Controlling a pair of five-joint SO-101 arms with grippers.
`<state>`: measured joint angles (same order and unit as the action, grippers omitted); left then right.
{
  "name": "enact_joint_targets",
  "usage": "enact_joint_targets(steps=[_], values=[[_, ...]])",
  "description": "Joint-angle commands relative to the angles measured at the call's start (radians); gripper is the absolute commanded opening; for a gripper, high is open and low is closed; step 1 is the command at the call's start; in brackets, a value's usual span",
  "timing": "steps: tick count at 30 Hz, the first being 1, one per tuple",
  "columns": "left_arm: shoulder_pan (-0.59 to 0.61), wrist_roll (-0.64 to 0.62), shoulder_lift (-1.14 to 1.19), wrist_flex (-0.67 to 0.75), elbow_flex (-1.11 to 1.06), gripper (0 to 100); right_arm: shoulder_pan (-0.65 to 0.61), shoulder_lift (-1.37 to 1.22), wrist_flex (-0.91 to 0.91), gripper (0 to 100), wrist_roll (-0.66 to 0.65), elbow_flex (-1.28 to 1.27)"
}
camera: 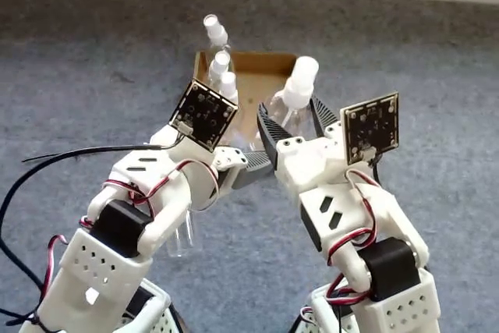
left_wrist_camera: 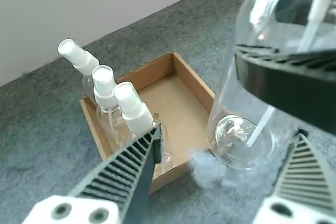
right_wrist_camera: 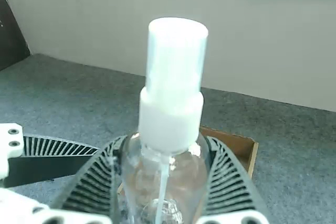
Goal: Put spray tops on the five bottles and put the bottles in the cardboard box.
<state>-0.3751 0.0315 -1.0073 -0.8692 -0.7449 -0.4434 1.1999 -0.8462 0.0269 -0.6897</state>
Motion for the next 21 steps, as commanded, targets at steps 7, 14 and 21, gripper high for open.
enact_joint_targets(steps=[7, 14, 21], values=[[-0.001, -0.003, -0.226, -0.181, 0.007, 34, 0.162, -0.294, 0.323, 0.4, -0.063, 0.005], [0.341, -0.003, -0.415, -0.222, -0.045, 34, 0.177, -0.762, 0.611, 0.4, -0.06, 0.168], [0.553, -0.011, -0.423, -0.101, -0.272, 34, 0.177, -1.145, 0.699, 0.4, -0.057, 0.407]])
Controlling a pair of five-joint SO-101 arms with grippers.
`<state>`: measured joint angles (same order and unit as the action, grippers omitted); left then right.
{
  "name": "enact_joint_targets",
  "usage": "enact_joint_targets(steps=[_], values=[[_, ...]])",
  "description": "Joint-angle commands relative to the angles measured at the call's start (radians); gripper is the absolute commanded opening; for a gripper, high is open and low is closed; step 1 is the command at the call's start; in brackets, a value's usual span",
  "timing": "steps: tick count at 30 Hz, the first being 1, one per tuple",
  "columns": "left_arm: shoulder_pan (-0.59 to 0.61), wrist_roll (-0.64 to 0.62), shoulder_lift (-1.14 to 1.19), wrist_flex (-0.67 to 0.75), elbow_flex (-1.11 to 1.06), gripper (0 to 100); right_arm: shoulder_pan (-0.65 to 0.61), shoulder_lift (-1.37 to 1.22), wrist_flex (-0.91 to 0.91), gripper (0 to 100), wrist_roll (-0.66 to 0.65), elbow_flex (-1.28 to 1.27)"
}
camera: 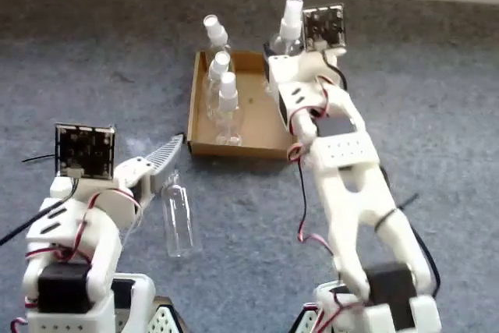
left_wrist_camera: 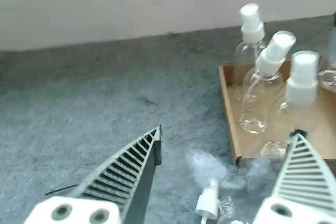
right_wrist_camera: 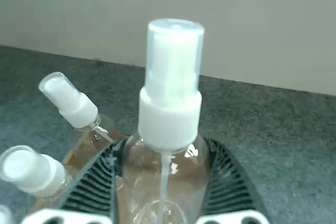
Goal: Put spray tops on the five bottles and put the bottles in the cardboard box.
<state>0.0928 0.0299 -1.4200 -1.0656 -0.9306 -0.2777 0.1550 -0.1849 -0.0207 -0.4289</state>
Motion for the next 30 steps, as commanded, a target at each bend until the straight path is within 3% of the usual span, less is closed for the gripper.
enact_joint_targets(steps=[1, 6, 9, 18, 30], values=[[0.107, -0.009, -0.012, 0.117, -0.102, 34, 0.015, -0.145, 0.038, 0.4, -0.009, 0.179], [0.13, -0.009, -0.012, 0.13, -0.119, 34, 0.018, -0.315, 0.041, 0.4, -0.008, 0.326], [0.13, -0.009, -0.012, 0.127, -0.12, 34, 0.018, -0.39, 0.136, 0.4, -0.008, 0.372], [0.13, -0.009, -0.012, 0.127, -0.12, 34, 0.027, -0.513, 0.252, 0.4, -0.011, 0.384], [0.13, -0.009, -0.012, 0.127, -0.12, 34, 0.033, -0.578, 0.251, 0.4, -0.009, 0.384]])
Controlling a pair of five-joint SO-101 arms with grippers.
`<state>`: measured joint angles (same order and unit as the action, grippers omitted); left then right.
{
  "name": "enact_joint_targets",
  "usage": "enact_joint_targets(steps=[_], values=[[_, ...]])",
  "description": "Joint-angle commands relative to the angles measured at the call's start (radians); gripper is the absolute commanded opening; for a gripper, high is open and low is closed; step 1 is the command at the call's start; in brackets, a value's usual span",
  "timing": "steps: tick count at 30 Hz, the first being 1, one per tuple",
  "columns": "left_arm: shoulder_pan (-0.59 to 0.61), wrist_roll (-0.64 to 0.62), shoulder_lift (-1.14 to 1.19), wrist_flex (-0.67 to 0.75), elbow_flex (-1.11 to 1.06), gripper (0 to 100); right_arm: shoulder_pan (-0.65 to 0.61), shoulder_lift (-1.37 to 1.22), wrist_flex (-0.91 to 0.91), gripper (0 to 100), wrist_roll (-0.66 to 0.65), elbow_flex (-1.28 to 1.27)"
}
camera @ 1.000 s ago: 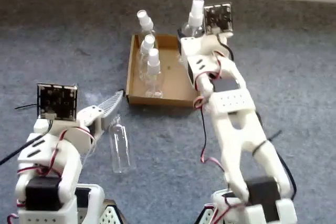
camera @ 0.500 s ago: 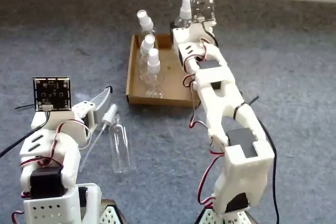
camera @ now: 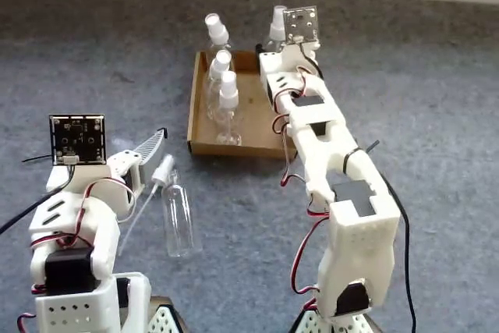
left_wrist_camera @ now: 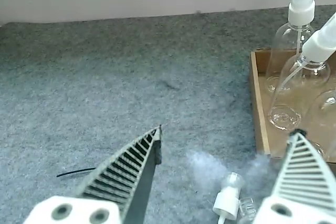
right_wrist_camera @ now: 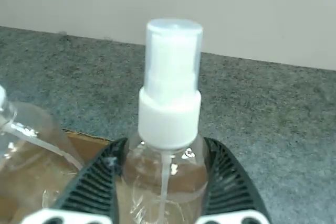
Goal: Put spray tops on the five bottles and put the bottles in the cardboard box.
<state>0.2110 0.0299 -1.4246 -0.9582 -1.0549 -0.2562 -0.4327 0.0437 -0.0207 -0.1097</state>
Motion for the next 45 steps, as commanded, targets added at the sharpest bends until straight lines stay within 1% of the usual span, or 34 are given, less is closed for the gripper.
enact_joint_targets(steps=[1, 6, 12, 25, 29, 37, 45], values=[[0.012, -0.009, -0.007, 0.02, 0.004, 34, 0.012, 0.007, 0.022, 0.4, -0.012, 0.065], [0.012, -0.009, -0.007, 0.02, 0.004, 34, 0.007, 0.004, 0.022, 1.9, -0.015, 0.059], [0.012, -0.009, -0.007, 0.02, 0.004, 34, 0.007, 0.008, 0.015, 14.6, -0.015, 0.059], [0.012, -0.009, -0.007, 0.021, 0.004, 34, 0.007, 0.012, 0.012, 26.7, -0.015, 0.065], [0.012, -0.009, -0.007, 0.021, 0.004, 34, 0.007, 0.013, -0.07, 27.5, -0.015, 0.068], [0.012, -0.009, -0.007, 0.021, 0.004, 34, 0.005, 0.101, -0.077, 27.5, -0.015, 0.081], [0.012, -0.009, -0.007, 0.02, 0.004, 34, 0.005, 0.114, -0.079, 27.5, -0.015, 0.081]])
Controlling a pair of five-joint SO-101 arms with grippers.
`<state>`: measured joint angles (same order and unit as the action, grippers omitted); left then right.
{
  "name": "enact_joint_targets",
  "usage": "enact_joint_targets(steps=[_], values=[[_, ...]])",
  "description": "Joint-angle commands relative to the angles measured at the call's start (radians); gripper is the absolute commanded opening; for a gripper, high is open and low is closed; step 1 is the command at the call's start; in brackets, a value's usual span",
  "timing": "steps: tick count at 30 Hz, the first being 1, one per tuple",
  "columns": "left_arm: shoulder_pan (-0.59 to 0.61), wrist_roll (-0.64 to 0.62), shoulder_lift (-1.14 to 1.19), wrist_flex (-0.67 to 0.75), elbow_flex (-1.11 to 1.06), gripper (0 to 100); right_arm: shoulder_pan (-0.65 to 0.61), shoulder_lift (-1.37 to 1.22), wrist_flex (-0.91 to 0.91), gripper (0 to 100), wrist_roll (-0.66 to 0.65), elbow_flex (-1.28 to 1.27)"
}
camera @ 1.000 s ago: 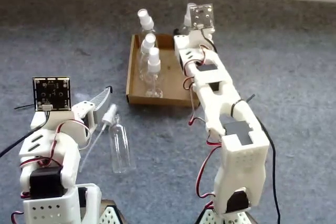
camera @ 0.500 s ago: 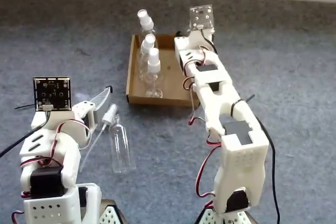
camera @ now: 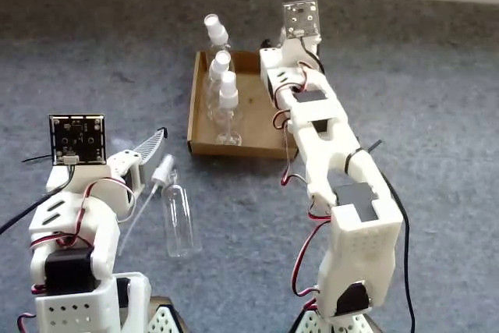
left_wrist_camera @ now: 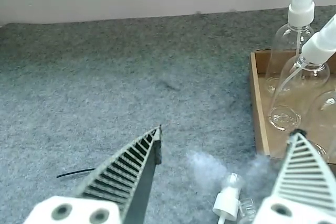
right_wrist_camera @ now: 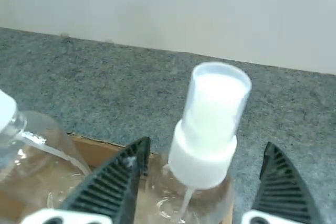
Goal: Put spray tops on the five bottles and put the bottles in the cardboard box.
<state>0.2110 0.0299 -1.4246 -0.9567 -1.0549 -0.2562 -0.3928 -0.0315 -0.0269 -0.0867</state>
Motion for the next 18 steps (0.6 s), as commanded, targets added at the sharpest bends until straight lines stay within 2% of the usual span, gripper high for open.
enact_joint_targets(steps=[1, 18], values=[[0.012, -0.009, -0.007, 0.018, 0.004, 34, 0.005, 0.074, -0.005, 27.5, -0.009, 0.058], [0.012, -0.009, -0.007, 0.018, 0.004, 34, 0.007, 0.091, -0.305, 27.5, -0.008, 0.32]])
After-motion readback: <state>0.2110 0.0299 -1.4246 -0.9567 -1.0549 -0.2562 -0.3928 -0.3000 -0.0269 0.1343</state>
